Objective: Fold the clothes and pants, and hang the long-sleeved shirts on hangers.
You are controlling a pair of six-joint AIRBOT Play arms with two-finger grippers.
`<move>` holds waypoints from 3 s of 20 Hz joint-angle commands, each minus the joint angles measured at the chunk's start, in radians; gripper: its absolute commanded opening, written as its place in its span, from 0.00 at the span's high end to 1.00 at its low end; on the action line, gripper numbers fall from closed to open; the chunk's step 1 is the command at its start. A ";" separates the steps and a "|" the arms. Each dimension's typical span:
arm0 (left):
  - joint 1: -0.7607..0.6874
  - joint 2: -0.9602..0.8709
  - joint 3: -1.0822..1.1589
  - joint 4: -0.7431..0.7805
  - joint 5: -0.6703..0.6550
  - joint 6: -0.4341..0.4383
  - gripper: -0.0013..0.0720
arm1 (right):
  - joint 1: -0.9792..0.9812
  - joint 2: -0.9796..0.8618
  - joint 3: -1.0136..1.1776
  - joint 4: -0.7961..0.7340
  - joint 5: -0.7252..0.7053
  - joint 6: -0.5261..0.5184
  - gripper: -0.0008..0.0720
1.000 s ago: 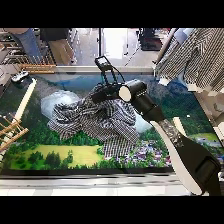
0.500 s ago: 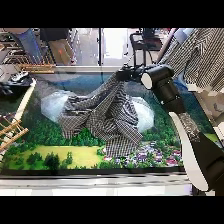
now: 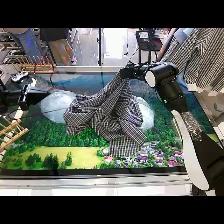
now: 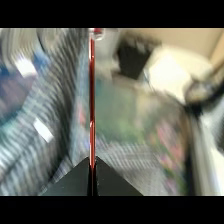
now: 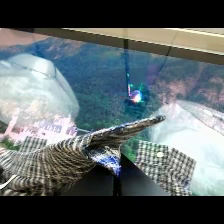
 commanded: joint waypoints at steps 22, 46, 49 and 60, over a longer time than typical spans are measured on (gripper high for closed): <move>-0.238 -0.183 0.002 -0.224 0.196 0.100 0.97 | 0.263 0.101 0.001 0.036 0.230 -0.043 0.95; -0.334 -0.131 0.003 -0.438 0.058 0.249 0.97 | 0.140 0.189 -0.111 -0.127 -0.101 -1.260 0.22; -0.334 -0.131 0.003 -0.400 0.059 0.249 0.97 | 0.140 0.104 -0.111 -0.015 -0.314 -1.270 0.28; -0.352 -0.131 0.003 -0.389 0.188 0.249 0.97 | 0.226 0.037 -0.110 0.157 -0.328 -1.299 0.95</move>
